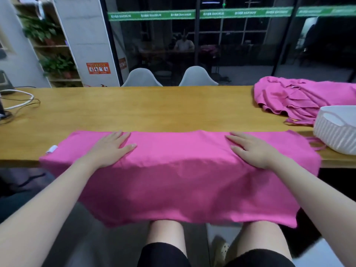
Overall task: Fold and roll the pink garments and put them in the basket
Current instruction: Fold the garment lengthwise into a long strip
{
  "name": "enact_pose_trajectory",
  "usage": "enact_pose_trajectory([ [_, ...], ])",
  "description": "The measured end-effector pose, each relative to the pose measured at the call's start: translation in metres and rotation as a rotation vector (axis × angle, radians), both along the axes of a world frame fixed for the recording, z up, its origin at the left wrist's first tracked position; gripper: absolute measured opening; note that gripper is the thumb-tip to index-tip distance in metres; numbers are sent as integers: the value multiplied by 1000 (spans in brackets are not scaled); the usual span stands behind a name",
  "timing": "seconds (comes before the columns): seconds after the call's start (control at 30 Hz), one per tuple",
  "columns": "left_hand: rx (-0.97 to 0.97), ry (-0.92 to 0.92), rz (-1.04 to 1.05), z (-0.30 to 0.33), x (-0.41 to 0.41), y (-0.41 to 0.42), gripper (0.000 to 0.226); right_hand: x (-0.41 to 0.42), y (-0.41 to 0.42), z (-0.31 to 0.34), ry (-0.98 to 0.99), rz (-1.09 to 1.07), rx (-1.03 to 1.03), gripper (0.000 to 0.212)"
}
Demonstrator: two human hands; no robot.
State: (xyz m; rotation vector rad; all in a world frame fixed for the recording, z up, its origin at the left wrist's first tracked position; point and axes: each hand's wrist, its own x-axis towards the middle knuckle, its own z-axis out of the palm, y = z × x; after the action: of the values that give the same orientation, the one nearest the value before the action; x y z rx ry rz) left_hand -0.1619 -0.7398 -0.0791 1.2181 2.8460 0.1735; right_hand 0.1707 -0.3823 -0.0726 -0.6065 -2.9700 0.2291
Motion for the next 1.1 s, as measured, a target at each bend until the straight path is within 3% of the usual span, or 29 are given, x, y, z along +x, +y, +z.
enact_pose_trajectory([
  [0.1, 33, 56, -13, -7, 11, -11, 128, 15, -10, -2, -28, 20, -18, 97],
  [0.2, 20, 44, -27, -9, 17, -13, 119, 17, -2, 3, 29, 9, -50, 89],
  [0.33, 98, -27, 24, -7, 4, 0, 73, 0, 27, 2, 227, -123, 36, 32],
  [0.5, 425, 6, -33, -11, -13, 15, 14, -13, 37, -2, 264, -125, -12, 39],
  [0.53, 450, -4, -53, -10, -15, 16, 11, -13, 37, -2, 273, -111, -40, 38],
  [0.63, 499, 1, -81, -2, -17, 22, 24, -10, 40, -2, 281, -87, -39, 35],
  [0.7, 489, 54, -104, 0, -17, 27, 21, -9, 44, 0, 258, -74, 24, 37],
  [0.9, 387, -62, -177, 15, -5, 8, 12, 8, 55, 32, 235, 52, 181, 52],
  [1.0, 397, 3, -216, 20, -7, -2, 28, 13, 58, 53, 344, 109, 270, 54],
  [1.1, 341, 75, -277, 13, -15, 9, 42, -11, 69, 46, 330, 69, 341, 56],
])
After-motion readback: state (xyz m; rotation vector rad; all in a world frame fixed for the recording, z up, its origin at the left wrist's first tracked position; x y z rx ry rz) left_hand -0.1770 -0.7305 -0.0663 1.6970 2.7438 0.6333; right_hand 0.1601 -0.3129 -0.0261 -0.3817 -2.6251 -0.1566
